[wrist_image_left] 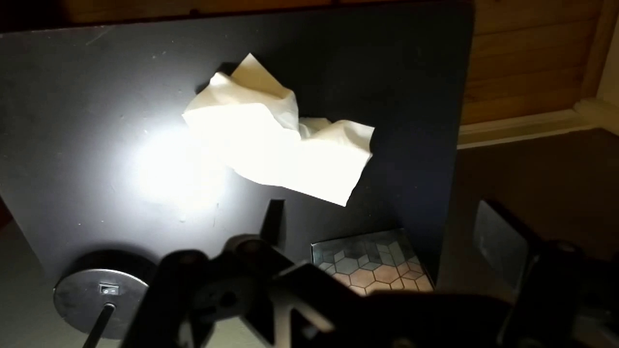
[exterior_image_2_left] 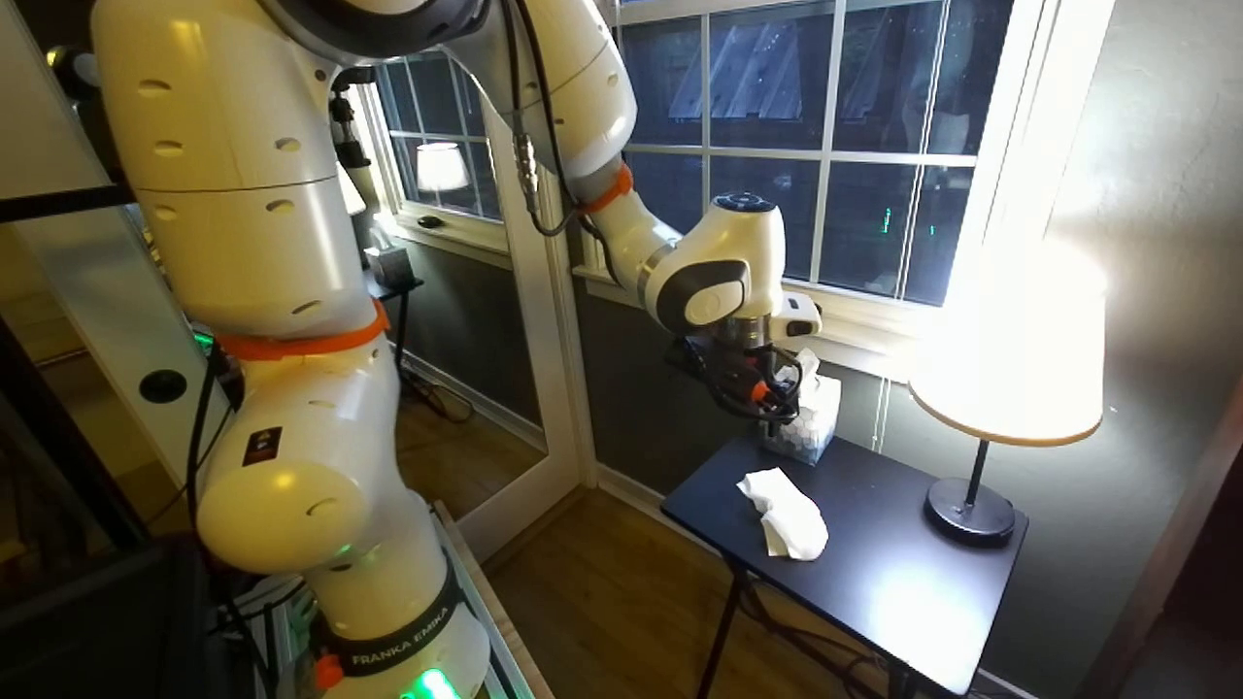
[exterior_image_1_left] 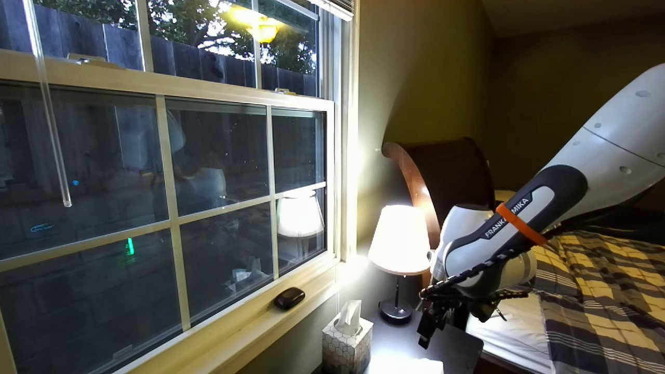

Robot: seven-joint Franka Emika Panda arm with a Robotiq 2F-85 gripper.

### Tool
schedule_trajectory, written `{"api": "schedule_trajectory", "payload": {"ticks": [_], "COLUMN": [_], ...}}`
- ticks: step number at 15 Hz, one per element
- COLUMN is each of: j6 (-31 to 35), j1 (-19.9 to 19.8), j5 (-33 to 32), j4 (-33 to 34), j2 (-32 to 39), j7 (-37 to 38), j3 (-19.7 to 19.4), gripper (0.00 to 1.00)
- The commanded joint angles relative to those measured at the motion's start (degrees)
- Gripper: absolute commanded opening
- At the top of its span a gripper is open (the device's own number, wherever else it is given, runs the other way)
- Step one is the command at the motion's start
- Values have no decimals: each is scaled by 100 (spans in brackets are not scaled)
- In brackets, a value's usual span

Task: Use the tissue to wipe the lamp

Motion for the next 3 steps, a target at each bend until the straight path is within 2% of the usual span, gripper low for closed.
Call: {"api": "schedule_trajectory", "payload": {"ticks": [1, 3], "j6": [-35, -39], "j1": [577, 588], "j5": [93, 107], "j4": [5, -16], "j2": [-47, -67], "j7": [-33, -31], "j3": [-552, -566], "gripper": [100, 100]}}
